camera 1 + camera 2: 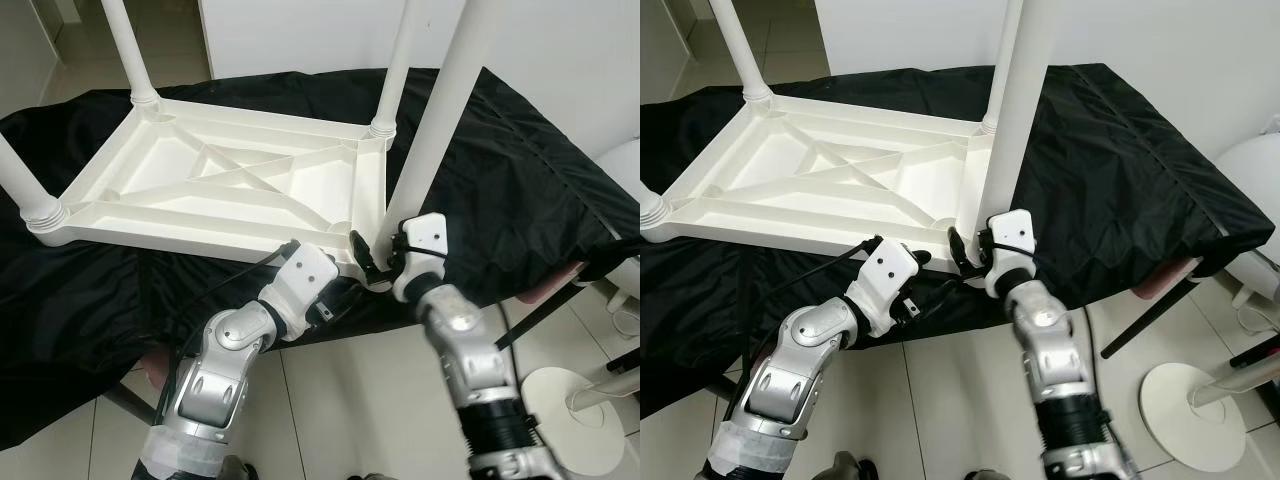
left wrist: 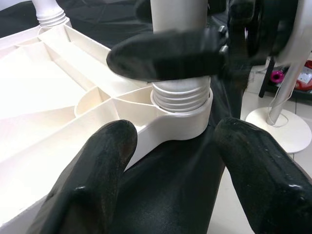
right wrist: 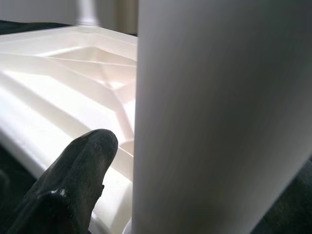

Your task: Building children table

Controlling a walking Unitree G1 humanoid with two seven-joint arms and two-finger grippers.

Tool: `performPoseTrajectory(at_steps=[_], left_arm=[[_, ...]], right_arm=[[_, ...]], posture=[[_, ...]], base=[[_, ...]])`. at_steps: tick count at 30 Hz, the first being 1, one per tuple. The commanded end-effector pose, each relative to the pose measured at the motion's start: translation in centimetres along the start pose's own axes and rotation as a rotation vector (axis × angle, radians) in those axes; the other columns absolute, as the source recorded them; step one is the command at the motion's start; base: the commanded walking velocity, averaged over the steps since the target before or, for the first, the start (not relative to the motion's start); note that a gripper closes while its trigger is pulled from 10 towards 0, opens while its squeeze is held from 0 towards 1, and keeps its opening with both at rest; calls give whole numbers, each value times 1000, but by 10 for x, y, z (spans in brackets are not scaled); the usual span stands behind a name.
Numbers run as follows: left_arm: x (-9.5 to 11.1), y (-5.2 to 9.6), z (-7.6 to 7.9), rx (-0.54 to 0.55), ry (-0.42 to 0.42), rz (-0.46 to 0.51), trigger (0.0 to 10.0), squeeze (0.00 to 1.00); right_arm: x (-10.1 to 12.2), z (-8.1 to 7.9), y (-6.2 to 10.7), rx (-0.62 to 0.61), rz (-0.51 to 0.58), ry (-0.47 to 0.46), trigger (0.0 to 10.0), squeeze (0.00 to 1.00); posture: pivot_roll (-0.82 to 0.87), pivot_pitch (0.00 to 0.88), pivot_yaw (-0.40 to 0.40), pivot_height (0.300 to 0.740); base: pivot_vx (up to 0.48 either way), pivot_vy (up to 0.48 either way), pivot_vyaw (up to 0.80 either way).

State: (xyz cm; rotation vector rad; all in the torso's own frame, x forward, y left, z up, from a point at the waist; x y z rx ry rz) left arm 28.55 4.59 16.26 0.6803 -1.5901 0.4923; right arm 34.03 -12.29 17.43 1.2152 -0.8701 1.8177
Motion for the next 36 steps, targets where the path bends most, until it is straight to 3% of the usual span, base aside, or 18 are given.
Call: performPoseTrajectory(at_steps=[1,12,13,14,15,23,24,31,36], left_arm=[[0,0,-5,100,1,9,10000,0],[1,1,-6,91,-17,10,10000,0],[2,1,-6,91,-19,10,10000,0],[2,1,-6,91,-19,10,10000,0],[2,1,-7,91,-21,10,10000,0],[2,2,-5,86,-22,9,10000,0],[2,2,-5,85,-22,8,10000,0],[2,3,-4,81,-21,7,10000,0],[1,3,-4,79,-20,4,10000,0]], right_arm=[[-7,-2,0,89,-8,1,10000,0],[-19,-7,-2,306,-41,67,9882,0],[-22,-8,-1,342,-50,75,4078,0],[-22,-8,-1,342,-50,75,4078,0],[-27,-8,1,368,-65,76,0,0],[-36,-1,4,361,-89,82,0,0],[-36,-1,4,356,-92,70,10000,0],[-37,2,3,302,-95,47,10000,0],[-32,5,-2,131,-94,18,10000,0]], posture=[[-65,90,2,740],[-50,84,7,740],[-48,85,9,740],[-48,85,9,740],[-46,88,10,740],[-46,91,11,740],[-46,95,12,740],[-46,98,16,740],[-46,101,13,740]], base=[[0,0,0],[0,0,0],[0,0,0],[0,0,0],[0,0,0],[0,0,0],[0,0,0],[0,0,0],[0,0,0]])
Point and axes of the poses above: a point about 5 cm out from each wrist's last joint towards the gripper, its own y axis pointing back from the gripper into the wrist, its own x axis along the axis of the wrist's last joint, z = x × y, the point moved 2 cm from there along -y, pointing out of the wrist towards the gripper, and after that the axes turned 8 degrees about y, right-handed, at the moved point
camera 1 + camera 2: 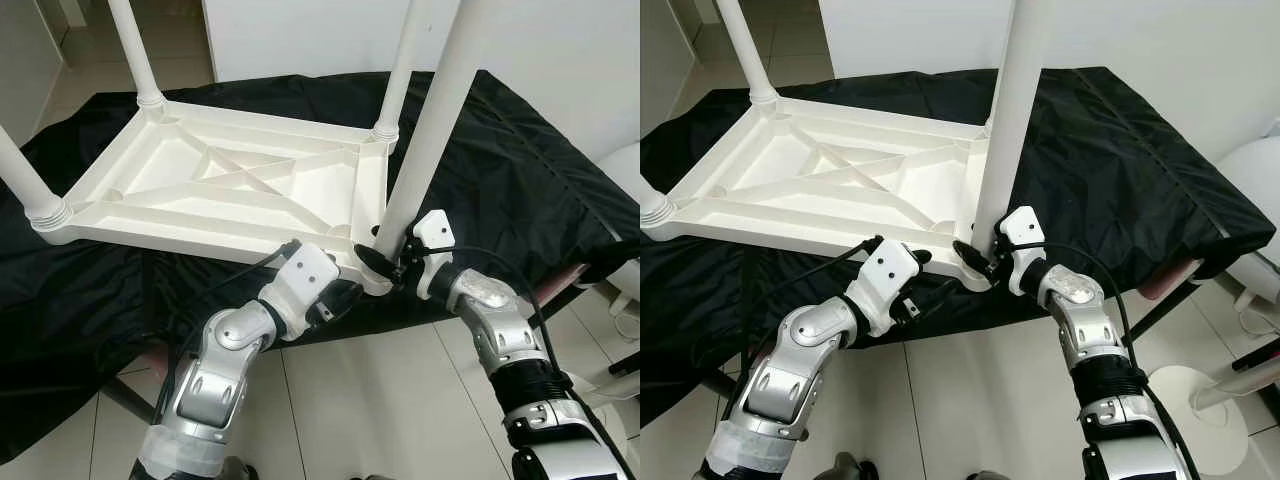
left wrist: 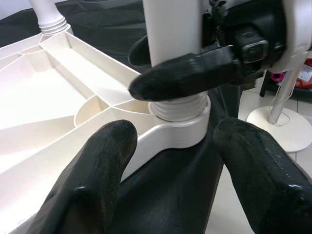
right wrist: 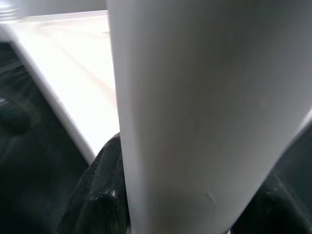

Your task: Building children table

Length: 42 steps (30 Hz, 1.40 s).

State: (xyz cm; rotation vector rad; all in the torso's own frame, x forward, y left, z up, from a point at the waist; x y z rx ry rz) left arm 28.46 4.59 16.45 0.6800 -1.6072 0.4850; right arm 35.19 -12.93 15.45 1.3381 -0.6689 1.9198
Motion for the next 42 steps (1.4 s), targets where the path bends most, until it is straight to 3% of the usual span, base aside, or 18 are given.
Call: performPoseTrajectory(at_steps=[1,7,8,10,16,26,27,33,38,39,40,41,42], left_arm=[[-1,3,-4,85,-3,1,10000,0],[0,2,-3,84,0,6,10000,0],[0,1,-2,80,0,8,10000,0],[0,1,-2,79,0,9,10000,0],[0,2,-2,86,-3,10,10000,0],[-1,2,1,77,-2,10,10000,0],[0,1,0,78,-2,10,10000,0],[-2,3,0,79,-1,9,10000,0],[-3,3,3,70,2,4,10000,0],[-3,3,3,70,3,4,10000,0],[-3,3,3,70,4,5,10000,0],[-3,3,3,70,4,5,10000,0],[-3,4,3,70,5,4,10000,0]], right_arm=[[-7,-2,2,-100,-57,-14,10000,0],[-2,-13,0,-192,-57,-60,10000,0],[-2,-17,-2,-293,-75,-110,10000,0],[-2,-18,-3,-317,-81,-123,10000,0],[6,-29,-4,-559,-87,-219,10000,0],[20,-38,-6,-553,-63,-204,10000,0],[20,-35,-5,-559,-54,-211,10000,1000],[23,-23,2,-571,-26,-231,10000,1000],[28,-18,5,-457,5,-197,10000,1000],[29,-18,6,-424,11,-190,10000,384],[29,-17,6,-404,14,-186,10000,0],[29,-17,6,-404,14,-186,10000,0],[30,-17,7,-320,31,-145,10000,0]], posture=[[-46,101,13,740],[-50,98,10,740],[-50,94,8,740],[-50,94,8,740],[-37,87,-8,740],[-40,80,-6,740],[-41,77,-8,740],[-41,76,-8,740],[-47,75,-10,740],[-47,77,-11,740],[-47,77,-11,740],[-47,77,-11,740],[-48,77,-12,740]], base=[[0,0,0],[0,0,0],[0,0,0],[0,0,0],[0,0,0],[0,0,0],[0,0,0],[0,0,0],[0,0,0],[0,0,0],[0,0,0],[0,0,0],[0,0,0]])
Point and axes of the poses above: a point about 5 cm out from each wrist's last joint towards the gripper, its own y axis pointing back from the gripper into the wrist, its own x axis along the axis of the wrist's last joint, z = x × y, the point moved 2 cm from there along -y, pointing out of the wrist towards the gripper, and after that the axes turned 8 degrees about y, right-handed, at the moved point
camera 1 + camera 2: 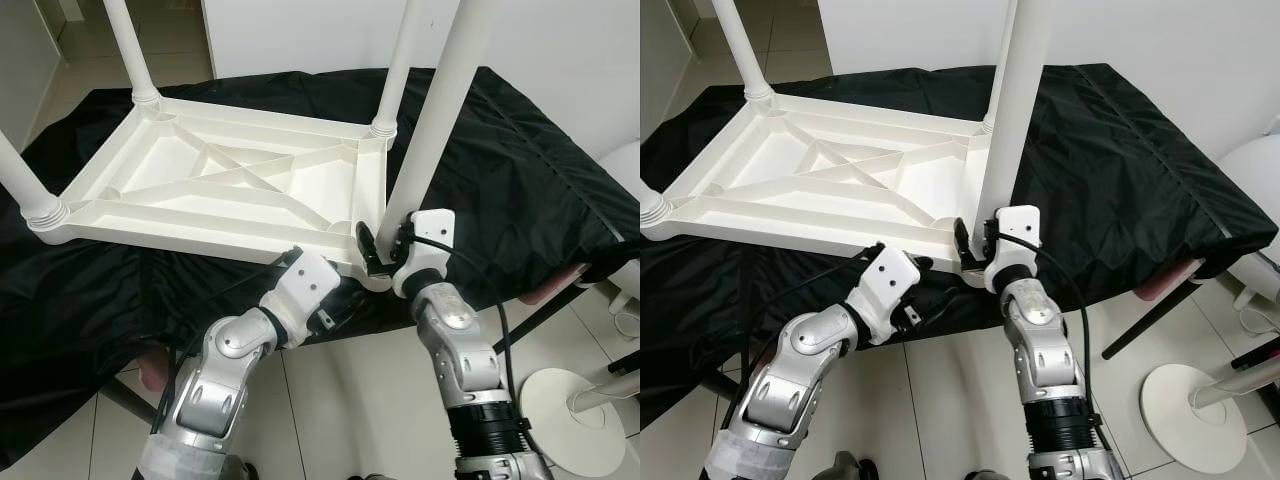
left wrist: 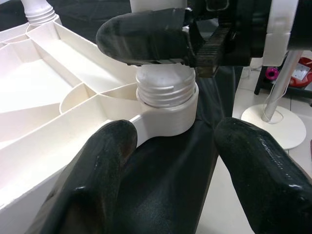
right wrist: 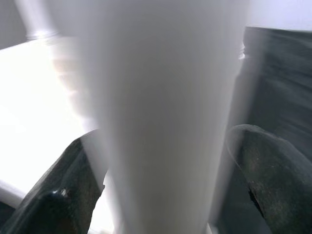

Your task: Building children table

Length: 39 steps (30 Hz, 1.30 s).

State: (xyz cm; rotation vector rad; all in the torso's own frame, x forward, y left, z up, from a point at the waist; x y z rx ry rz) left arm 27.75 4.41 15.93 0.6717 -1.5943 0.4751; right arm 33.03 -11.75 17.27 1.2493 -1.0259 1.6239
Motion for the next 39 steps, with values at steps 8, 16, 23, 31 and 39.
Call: performPoseTrajectory(at_steps=[8,16,23,31,39], left_arm=[[2,-1,-5,82,-7,14,10000,0],[2,-1,-4,81,-9,16,10000,0],[2,0,-6,90,-9,16,10000,0],[2,0,-5,88,-9,15,10000,0],[1,0,-4,81,-7,14,10000,0]], right_arm=[[4,0,4,379,48,160,10000,0],[-5,8,-3,426,12,225,10000,0],[-19,15,-10,425,-49,190,0,0],[-19,15,-10,368,-42,133,10000,0],[-14,12,-11,184,-26,132,10000,0]], posture=[[-53,71,-14,740],[-55,69,-13,740],[-44,70,-17,740],[-50,71,-11,740],[-54,76,-10,740]], base=[[0,0,0],[0,0,0],[0,0,0],[0,0,0],[0,0,0]])
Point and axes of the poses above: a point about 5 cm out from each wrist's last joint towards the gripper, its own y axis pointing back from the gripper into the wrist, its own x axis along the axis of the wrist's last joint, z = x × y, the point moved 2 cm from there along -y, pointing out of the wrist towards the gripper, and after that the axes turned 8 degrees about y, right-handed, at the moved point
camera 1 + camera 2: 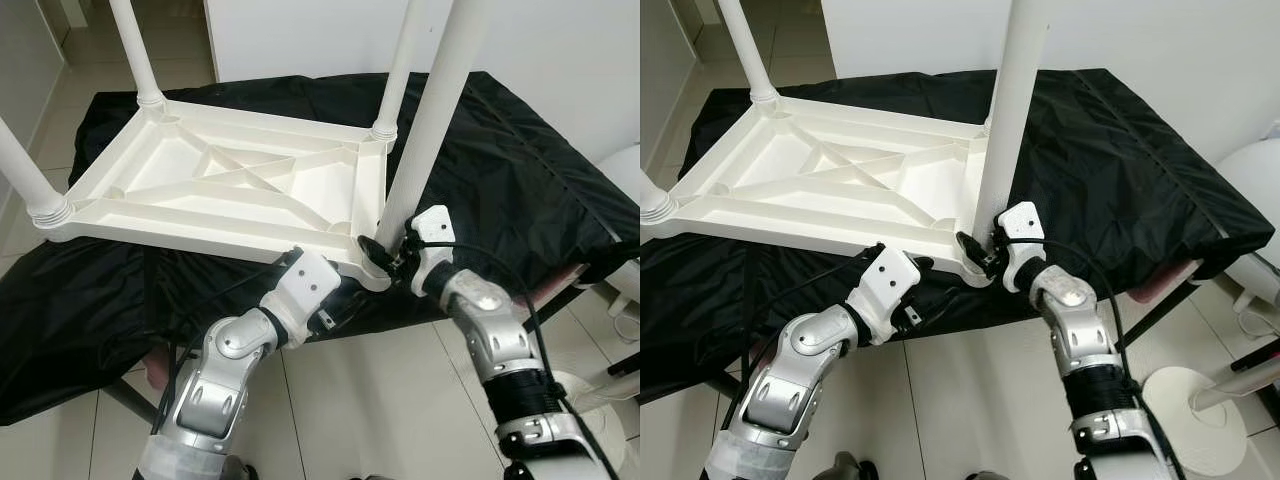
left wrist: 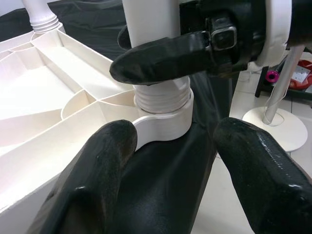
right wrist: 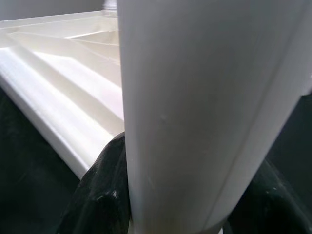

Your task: Building children table

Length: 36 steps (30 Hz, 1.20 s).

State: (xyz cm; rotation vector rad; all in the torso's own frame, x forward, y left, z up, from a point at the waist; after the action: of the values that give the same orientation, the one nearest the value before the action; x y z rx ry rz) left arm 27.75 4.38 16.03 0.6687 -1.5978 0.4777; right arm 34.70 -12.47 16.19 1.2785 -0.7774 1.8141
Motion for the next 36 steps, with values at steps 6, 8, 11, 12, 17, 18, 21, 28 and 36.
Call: performPoseTrajectory(at_steps=[6,8,11,12,17,18,21,28,36], left_arm=[[0,0,-4,82,-4,10,10000,0],[0,0,-4,81,-4,10,10000,0],[0,0,-4,78,-5,10,10000,0],[0,0,-4,77,-5,10,10000,0],[0,0,-4,78,-4,10,10000,0],[0,0,-4,78,-4,10,10000,0],[0,0,-3,77,-4,9,10000,0],[0,0,-3,82,0,11,10000,0],[1,0,-3,84,3,11,10000,0]], right_arm=[[0,-4,0,-218,-57,-66,10000,0],[0,-6,0,-294,-71,-89,10000,0],[-1,-13,3,-462,-88,-145,10000,0],[-2,-15,5,-489,-92,-151,10000,0],[0,-31,4,-478,-101,-158,10000,0],[0,-31,4,-478,-101,-158,10000,0],[1,-34,4,-469,-105,-160,10000,0],[5,-29,6,-471,-75,-169,10000,1000],[2,-20,10,-418,-47,-182,10000,729]], posture=[[-55,76,-10,740],[-56,75,-8,740],[-54,74,-7,740],[-53,75,-6,740],[-54,77,-7,740],[-54,77,-7,740],[-54,78,-9,740],[-53,78,-13,740],[-58,81,-15,740]], base=[[0,0,0],[0,0,0],[0,0,0],[0,0,0],[0,0,0],[0,0,0],[0,0,0],[0,0,0],[0,0,0]])
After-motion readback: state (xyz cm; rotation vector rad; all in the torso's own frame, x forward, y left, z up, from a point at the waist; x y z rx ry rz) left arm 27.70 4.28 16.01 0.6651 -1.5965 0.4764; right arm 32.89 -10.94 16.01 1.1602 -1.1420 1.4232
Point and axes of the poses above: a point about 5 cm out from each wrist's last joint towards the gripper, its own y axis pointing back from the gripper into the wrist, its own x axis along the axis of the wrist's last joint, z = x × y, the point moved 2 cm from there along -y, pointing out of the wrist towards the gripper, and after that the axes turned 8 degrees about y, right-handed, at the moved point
